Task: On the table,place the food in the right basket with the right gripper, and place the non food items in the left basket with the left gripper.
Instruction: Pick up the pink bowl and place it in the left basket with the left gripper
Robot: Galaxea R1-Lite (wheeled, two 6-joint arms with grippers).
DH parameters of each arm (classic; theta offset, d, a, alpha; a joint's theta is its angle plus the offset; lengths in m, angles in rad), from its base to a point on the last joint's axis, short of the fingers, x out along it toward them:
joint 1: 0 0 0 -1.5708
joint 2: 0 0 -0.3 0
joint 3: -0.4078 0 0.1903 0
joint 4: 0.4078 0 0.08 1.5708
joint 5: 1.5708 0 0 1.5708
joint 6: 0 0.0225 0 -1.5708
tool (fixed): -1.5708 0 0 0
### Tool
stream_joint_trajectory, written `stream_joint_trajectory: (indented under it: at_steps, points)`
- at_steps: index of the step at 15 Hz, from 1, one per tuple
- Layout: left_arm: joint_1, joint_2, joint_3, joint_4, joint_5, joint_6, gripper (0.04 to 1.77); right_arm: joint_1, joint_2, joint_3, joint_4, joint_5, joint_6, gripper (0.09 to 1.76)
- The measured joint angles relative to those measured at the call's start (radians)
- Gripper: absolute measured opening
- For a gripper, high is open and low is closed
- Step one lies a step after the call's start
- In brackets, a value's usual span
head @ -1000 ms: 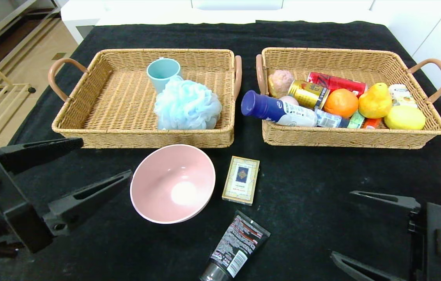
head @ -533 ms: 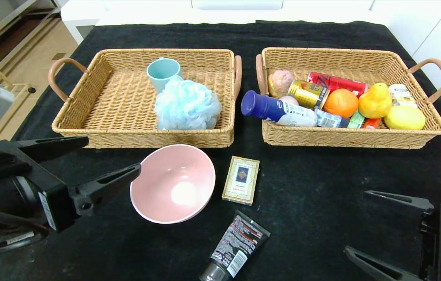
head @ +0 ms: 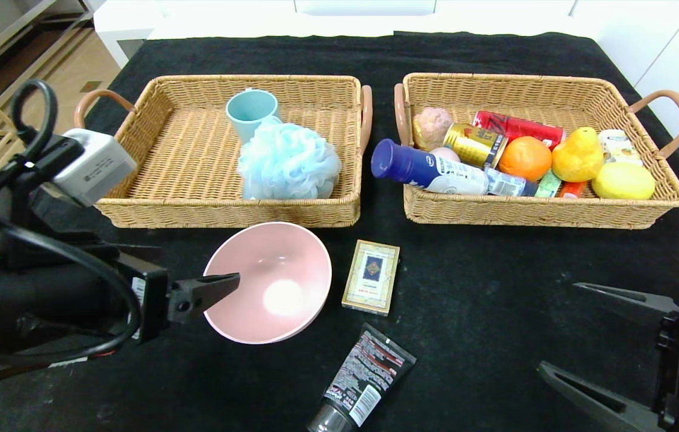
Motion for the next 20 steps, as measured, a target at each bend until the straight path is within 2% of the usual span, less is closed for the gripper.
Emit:
stream_joint_trajectory:
  at_steps: [5, 15, 20]
  points:
    - [0.025, 0.146, -0.048, 0.022, 0.006, -0.11, 1.72, -0.004, -0.012, -0.004, 0.001, -0.001, 0.002, 1.7]
    - [0.064, 0.246, -0.023, 0.021, 0.003, -0.122, 1.72, -0.01, -0.011, -0.004, 0.005, -0.001, 0.001, 1.7]
    - [0.068, 0.254, -0.02, 0.013, 0.002, -0.121, 0.97, -0.011, -0.005, -0.002, 0.009, -0.003, 0.001, 1.7]
